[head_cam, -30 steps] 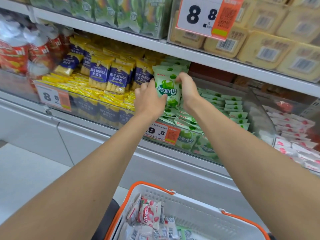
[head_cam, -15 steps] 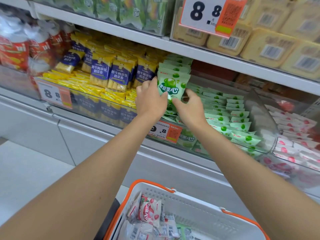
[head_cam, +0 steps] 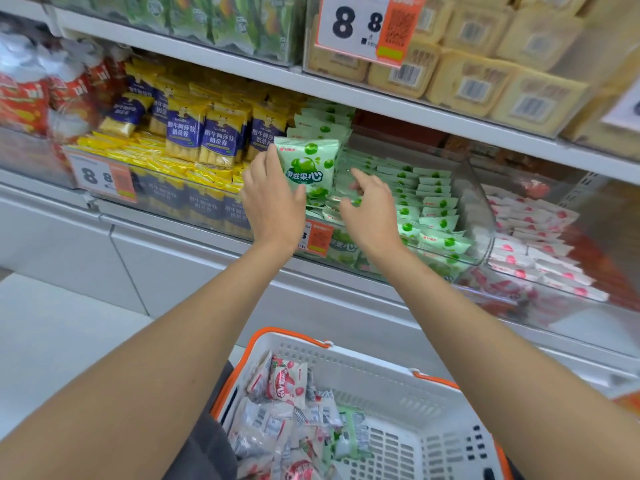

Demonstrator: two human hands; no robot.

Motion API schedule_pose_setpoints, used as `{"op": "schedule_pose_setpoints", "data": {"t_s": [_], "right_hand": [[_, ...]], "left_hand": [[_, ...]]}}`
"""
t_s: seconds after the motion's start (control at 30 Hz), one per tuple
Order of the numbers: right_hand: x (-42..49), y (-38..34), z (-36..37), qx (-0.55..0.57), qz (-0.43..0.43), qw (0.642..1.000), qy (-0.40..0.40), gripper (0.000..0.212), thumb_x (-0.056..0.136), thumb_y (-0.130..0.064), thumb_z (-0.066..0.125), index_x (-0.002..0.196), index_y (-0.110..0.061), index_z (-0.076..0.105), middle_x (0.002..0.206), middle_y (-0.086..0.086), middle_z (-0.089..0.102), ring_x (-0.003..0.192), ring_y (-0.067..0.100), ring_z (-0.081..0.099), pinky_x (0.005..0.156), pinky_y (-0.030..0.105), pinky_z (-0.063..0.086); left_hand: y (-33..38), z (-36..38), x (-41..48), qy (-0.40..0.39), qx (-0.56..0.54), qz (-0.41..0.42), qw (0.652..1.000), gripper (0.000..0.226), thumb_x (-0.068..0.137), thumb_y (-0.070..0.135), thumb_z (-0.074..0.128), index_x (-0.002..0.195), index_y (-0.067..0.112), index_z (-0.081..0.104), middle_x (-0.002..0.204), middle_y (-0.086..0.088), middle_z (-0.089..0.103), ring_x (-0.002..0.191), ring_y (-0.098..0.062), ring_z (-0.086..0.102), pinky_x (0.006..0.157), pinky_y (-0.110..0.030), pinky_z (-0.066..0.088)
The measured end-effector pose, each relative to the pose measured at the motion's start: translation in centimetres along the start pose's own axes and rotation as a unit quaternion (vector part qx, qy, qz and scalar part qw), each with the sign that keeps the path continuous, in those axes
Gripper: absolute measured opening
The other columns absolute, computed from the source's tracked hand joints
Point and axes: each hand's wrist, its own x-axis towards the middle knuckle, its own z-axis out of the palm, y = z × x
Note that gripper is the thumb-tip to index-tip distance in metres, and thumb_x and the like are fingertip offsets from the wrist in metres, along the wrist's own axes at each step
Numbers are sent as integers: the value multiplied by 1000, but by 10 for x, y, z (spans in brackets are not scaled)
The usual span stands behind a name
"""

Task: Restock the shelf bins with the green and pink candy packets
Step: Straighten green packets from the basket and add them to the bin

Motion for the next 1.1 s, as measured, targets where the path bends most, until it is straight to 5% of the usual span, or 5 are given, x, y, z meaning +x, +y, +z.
{"op": "schedule_pose_setpoints", "data": {"t_s": [0.2,0.33,0.63,0.9,1.1], "right_hand": [[-73,44,-5,11,-95,995,35,28,85,-2,56,110,-9,68,92,-3,59,83,11,48,77,26,42],[-136,96,8,35,-11,996,-79,24,86,-2,56,102,-12,70,91,-6,59,73,7,49,70,23,41],[-252,233,88,18,346,829,-439,29,93,-2,47,114,8,65,110,18,66,90,28,63,75,32,48],[-301,279,125,130,629,689,-336,43,94,-9,57,133,6,43,82,7,51,64,14,47,54,24,40],[-307,284,134,177,672,671,-258,31,87,-11,70,112,4,61,66,6,50,50,14,43,47,25,38]], "left_hand": [[6,-5,-23,-27,-3,-67,997,88,92,37,65,155,8,11,159,-8,23,146,-28,20,116,-44,23],[13,6,-56,15,-61,-158,986,40,87,21,66,121,13,48,128,-9,51,121,-29,47,97,-39,38],[-36,71,-213,-442,36,-261,858,18,91,8,54,94,-2,68,100,-18,69,99,-34,65,80,-34,50],[-75,85,-238,-573,177,-208,773,26,88,11,49,64,14,59,74,-8,58,60,-15,49,56,-20,41],[-71,86,-237,-590,149,-212,765,21,89,10,48,71,14,57,74,-8,52,62,-18,46,49,-18,35]]}}
